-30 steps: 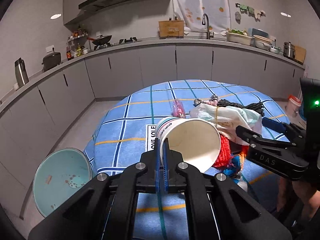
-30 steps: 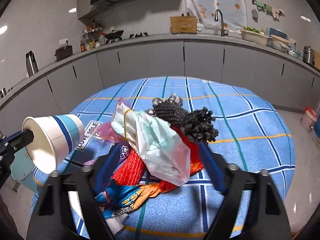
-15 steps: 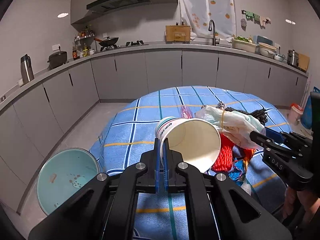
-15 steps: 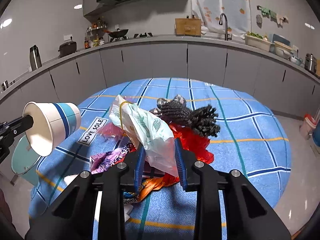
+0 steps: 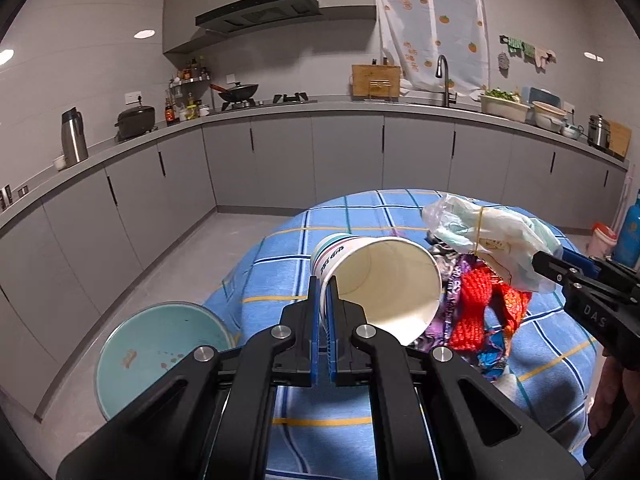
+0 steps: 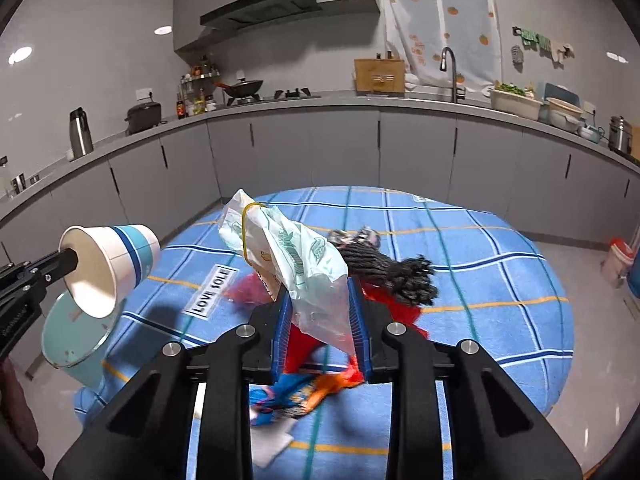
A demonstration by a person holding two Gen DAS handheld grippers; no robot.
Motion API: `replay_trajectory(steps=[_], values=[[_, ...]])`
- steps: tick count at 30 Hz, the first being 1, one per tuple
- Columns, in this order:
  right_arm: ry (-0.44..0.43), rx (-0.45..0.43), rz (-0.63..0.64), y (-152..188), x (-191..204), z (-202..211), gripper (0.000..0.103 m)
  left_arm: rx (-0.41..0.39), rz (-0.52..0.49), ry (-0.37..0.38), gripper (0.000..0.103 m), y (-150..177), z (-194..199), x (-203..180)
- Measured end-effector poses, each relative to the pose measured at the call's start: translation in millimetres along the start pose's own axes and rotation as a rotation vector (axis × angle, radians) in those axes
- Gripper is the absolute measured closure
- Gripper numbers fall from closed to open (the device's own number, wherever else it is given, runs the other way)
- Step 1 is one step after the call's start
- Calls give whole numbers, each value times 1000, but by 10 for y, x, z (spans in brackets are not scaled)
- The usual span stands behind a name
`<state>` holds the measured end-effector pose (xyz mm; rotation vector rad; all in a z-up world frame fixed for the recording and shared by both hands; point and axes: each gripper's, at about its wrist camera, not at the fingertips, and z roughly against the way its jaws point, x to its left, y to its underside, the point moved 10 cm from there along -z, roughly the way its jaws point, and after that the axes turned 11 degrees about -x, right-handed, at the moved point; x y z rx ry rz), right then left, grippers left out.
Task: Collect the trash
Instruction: 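Carry cup and bag over the bucket and open both tools to drop them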
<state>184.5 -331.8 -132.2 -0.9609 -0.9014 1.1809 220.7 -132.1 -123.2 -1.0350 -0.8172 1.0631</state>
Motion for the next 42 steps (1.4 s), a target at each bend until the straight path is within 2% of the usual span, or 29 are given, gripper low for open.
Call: replay_trajectory(steps=[17,42], values=[[-152,-15,57,-165,815,-178,75,9,44,-163,99,46,82,907],[-354,12,94,-166,1879,-402,75,49,88,-357,99,238,218,1857]])
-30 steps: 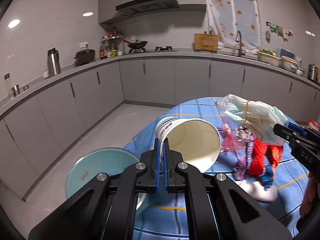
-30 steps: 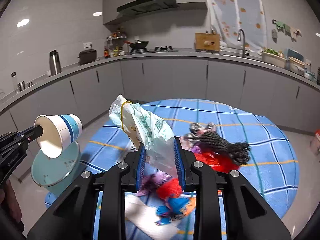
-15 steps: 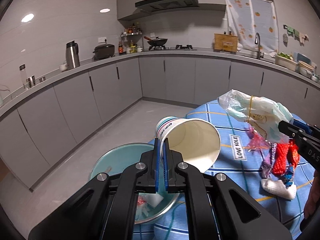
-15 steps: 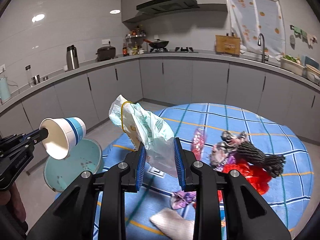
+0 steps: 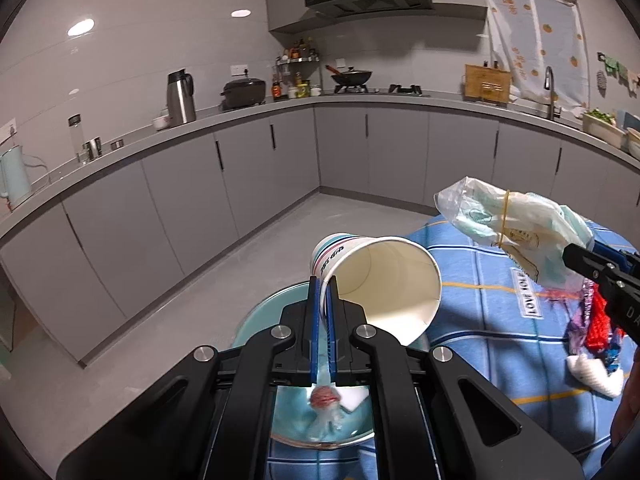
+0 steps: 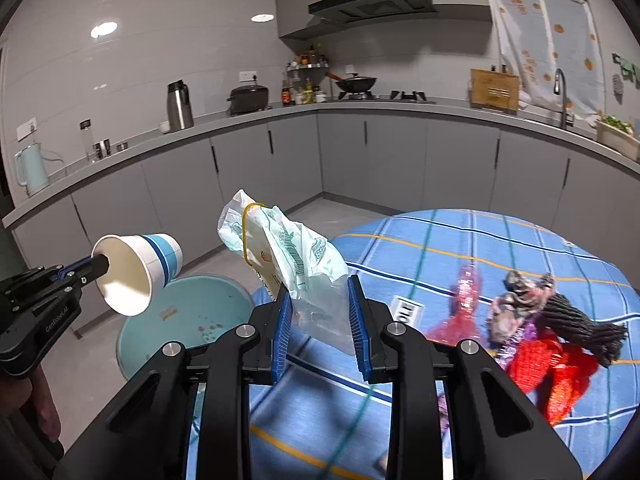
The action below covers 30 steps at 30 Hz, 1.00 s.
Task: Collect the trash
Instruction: 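Carry cup and bag over the bucket and open both tools to drop them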
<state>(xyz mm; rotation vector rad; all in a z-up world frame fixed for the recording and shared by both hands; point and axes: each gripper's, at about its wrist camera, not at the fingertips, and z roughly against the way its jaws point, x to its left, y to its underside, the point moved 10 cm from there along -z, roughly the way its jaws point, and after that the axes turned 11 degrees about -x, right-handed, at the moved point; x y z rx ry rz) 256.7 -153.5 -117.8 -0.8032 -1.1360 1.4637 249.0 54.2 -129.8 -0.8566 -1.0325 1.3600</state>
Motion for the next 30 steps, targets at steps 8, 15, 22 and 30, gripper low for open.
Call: replay_trajectory(steps=[8,15,22,30], values=[[-67,18,16,-9,360,-199,75,24,23,-55,99,87,-48,348],[-103,32,36,-4,611,-339,75,44,40,-77,99,175,-127,521],[-136,59,51,57,801,-509,75,57,54,-92,99,257,-181,633],[-158,99,70,189,958,-710,75,97,65,-101,99,434,-329,713]])
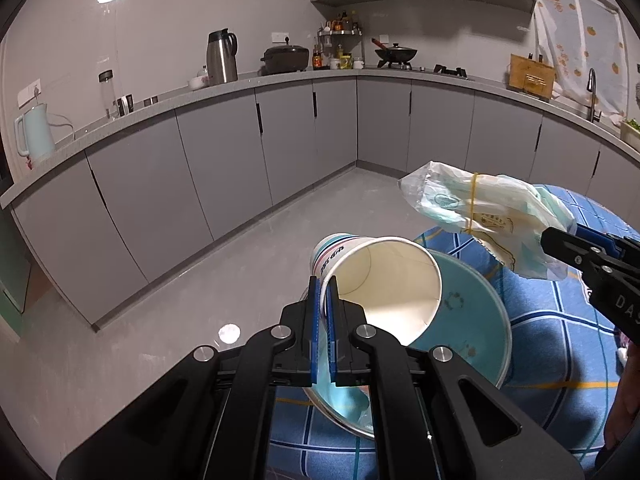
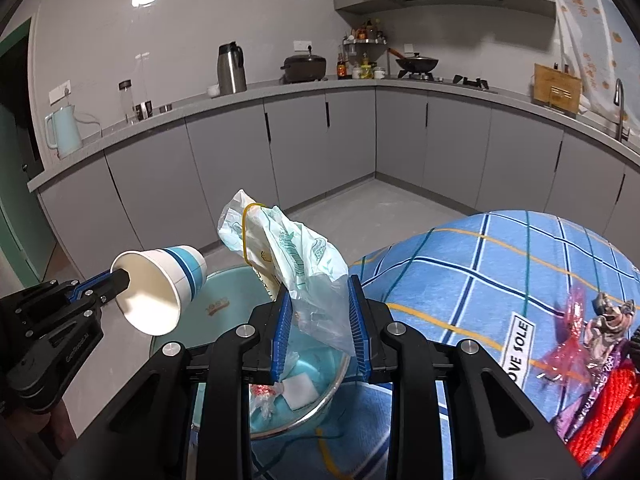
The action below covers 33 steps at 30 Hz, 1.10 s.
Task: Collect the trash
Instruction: 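Carry cup and bag over the bucket and open both tools to drop them, then return both tools to the table and grasp the white cloth with the left tool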
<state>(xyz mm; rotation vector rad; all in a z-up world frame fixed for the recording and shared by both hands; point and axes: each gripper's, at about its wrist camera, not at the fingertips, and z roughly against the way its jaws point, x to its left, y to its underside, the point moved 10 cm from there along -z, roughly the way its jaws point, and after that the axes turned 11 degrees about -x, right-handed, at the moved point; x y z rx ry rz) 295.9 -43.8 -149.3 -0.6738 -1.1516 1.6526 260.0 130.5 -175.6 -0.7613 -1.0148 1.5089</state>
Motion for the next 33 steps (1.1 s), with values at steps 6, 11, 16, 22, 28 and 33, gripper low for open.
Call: replay_trajectory(steps=[6,11,16,22,28,33], values=[[-7,41,11,155,41,-156,75,27,-2,21,99,105,-102,-79],[-19,77,21,288,85,-266,72,44,-8,31,96,182,-159,-139],[-28,102,17,388,106,-330,61,73,-6,10,79,284,-216,-94],[-5,91,-7,386,-14,-194,55,55,-5,-10,55,239,-141,-77],[11,59,-27,312,-127,55,52,29,-9,6,46,147,-18,-157],[47,33,-36,289,-306,321,50,4,-33,32,37,79,112,-347]])
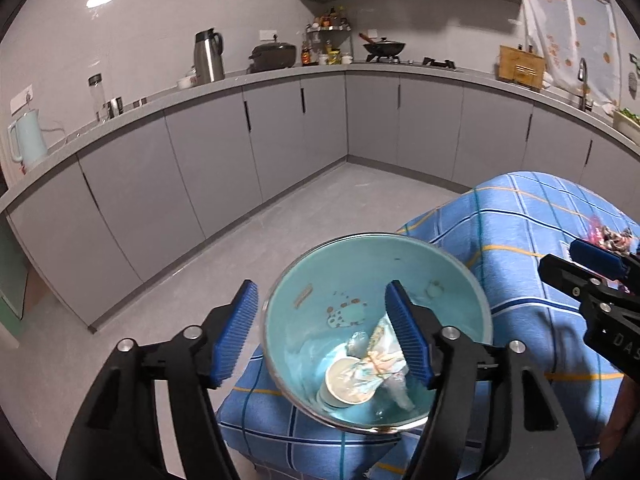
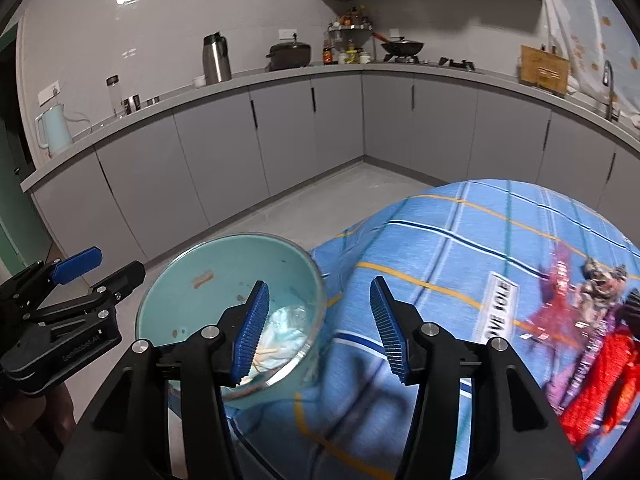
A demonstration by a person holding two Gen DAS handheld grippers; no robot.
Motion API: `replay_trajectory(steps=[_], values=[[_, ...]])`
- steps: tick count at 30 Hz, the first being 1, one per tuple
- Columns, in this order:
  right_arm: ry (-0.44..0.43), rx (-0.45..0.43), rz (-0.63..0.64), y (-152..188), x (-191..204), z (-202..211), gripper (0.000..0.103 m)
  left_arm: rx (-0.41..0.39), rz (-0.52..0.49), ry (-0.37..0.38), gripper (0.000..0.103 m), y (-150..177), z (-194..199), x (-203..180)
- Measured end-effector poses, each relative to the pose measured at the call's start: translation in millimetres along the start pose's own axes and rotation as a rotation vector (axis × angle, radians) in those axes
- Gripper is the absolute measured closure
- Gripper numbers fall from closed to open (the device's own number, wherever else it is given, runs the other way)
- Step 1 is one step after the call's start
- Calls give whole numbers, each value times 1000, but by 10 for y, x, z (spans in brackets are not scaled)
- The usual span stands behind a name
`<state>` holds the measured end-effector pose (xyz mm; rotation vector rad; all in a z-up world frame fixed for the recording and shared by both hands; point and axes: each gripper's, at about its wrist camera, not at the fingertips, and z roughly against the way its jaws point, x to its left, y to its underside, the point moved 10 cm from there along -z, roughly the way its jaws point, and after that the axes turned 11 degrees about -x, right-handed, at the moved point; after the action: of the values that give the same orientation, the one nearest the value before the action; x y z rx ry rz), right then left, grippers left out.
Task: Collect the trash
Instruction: 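Return both tools to the table and grasp the white cloth with the left tool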
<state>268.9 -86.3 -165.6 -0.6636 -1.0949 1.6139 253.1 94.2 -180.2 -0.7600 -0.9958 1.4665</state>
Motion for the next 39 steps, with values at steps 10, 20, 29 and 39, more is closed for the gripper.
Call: replay_trajectory(steps=[10,20,29,39], values=[[110,-32,-65,57,-620,454,49,-16,-65,97,35,-64,182,-634],[223,-58,-127,209,-1230,943,47,-7,-130,222,34,21,371,-1400],[366,-46,-178,553,-1834,1461,45,-2,-180,316,28,112,513,-1959],[468,-40,-222,842,-2244,1863,43,3,-253,438,21,305,800,-2611]])
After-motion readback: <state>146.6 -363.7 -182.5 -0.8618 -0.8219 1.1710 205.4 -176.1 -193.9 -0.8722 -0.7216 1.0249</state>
